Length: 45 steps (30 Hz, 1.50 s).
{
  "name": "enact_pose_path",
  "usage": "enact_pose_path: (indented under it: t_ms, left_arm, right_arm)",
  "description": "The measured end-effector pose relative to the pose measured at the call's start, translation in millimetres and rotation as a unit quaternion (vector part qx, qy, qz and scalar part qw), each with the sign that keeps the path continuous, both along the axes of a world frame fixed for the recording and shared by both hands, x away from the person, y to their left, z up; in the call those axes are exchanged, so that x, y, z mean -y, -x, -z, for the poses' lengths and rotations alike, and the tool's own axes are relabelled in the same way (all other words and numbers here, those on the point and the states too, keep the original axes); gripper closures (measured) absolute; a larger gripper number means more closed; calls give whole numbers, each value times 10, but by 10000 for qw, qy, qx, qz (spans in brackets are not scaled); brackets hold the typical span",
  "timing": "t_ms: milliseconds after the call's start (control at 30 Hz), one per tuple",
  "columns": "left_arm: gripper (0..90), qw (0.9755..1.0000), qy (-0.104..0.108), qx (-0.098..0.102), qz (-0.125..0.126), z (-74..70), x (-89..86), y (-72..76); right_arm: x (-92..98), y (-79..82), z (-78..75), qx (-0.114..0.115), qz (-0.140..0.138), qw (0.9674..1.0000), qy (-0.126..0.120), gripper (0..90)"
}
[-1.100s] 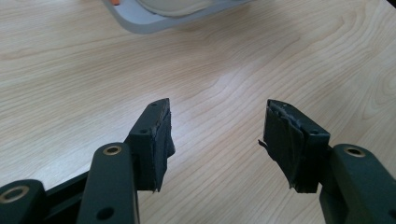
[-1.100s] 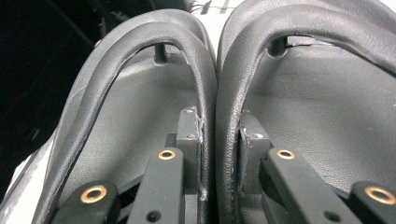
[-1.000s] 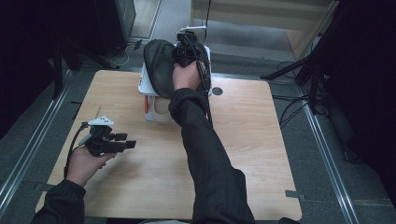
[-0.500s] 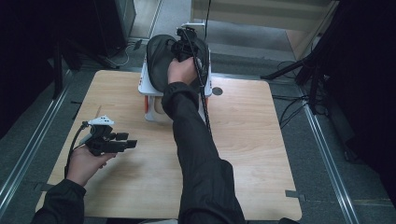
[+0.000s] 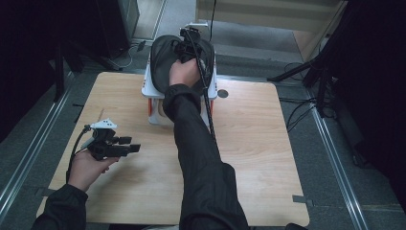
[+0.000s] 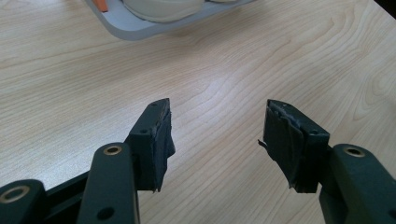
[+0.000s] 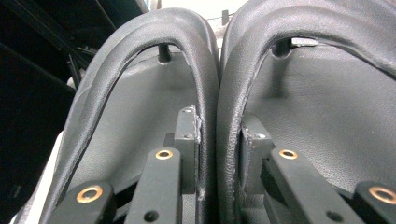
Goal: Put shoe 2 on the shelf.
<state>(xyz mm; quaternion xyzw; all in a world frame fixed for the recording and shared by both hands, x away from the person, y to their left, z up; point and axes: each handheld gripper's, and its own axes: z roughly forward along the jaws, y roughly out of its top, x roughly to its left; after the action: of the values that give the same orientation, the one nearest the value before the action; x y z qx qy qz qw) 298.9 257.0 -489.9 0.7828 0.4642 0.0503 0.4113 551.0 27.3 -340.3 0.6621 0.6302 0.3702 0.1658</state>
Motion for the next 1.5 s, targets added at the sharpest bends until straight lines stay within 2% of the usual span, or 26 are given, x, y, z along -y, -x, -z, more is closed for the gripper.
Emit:
enact_pose_path:
  t_ms: [300,400,533,800,1100,1333,1500]
  left_arm:
    - [426,10000,-11,1,-19,1,3,5]
    - [426,10000,-8,-3,-10,0,-1,4]
    - [426,10000,-19,-5,-4,1,2,5]
    - [426,10000,-15,0,-28,6,5,3]
    - [426,10000,-81,4,-1,11,4,5]
    - [426,10000,-75,7,-49,17,14,1]
    - [426,9999,-110,-19,-56,23,7,-9]
  right_arm:
    - [26,3,5,-25,-82,9999,-89,735]
    - [32,-10,14,-31,-179,9998,-126,686]
    - [60,-25,17,-65,-334,9994,-111,678]
    - [28,6,29,57,-485,9988,-12,598]
    - [88,105,28,114,-608,9981,-9,578]
    - [141,213,5,60,-863,9962,41,565]
    - [217,338,-3,141,-1017,9947,-66,579]
